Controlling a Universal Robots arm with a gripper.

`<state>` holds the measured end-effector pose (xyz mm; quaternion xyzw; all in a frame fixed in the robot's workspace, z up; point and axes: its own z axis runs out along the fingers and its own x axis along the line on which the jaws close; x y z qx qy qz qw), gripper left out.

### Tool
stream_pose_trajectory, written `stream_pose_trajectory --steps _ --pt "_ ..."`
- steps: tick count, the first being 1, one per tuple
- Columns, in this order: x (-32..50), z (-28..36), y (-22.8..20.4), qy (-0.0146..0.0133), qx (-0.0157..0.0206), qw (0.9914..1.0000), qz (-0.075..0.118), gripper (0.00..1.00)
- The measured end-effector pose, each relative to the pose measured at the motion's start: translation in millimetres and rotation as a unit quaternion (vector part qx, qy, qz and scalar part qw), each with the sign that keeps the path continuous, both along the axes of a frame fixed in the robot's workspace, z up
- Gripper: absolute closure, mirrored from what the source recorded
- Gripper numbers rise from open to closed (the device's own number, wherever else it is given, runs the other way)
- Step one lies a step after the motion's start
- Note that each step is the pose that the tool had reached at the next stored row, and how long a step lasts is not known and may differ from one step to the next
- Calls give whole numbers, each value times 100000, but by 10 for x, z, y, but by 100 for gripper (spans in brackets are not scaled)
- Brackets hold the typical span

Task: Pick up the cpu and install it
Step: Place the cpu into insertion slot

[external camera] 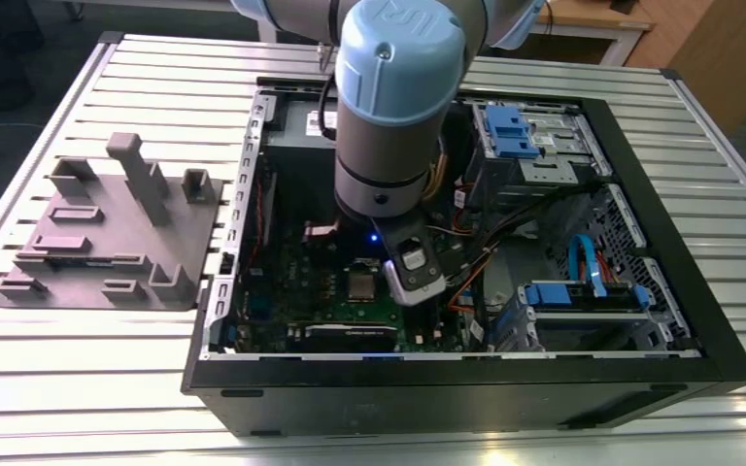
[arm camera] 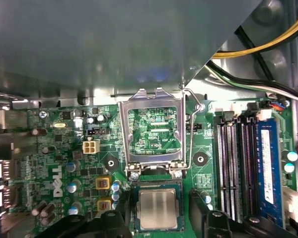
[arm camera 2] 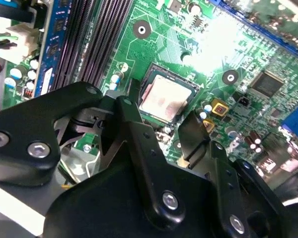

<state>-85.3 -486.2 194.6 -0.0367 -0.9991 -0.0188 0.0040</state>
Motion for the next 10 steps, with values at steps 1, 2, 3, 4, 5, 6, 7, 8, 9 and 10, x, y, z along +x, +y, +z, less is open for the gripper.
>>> stream_pose_trajectory --steps 1,2,3,4,5,6,7,8,9,10 --pt "0 21 0 21 -3 100000 -1 42" --pt "0 42 0 43 7 100000 -1 42" --pt "0 63 0 67 7 100000 -1 42" --pt "0 81 0 95 1 100000 -1 42" --pt "0 96 0 120 2 100000 -2 43" --pt "0 106 0 140 -1 100000 0 50" --pt "0 112 0 155 3 100000 -1 56" --pt "0 115 1 162 10 100000 1 56" --pt "0 115 1 161 19 100000 -1 62" --pt "0 115 0 162 18 100000 0 67"
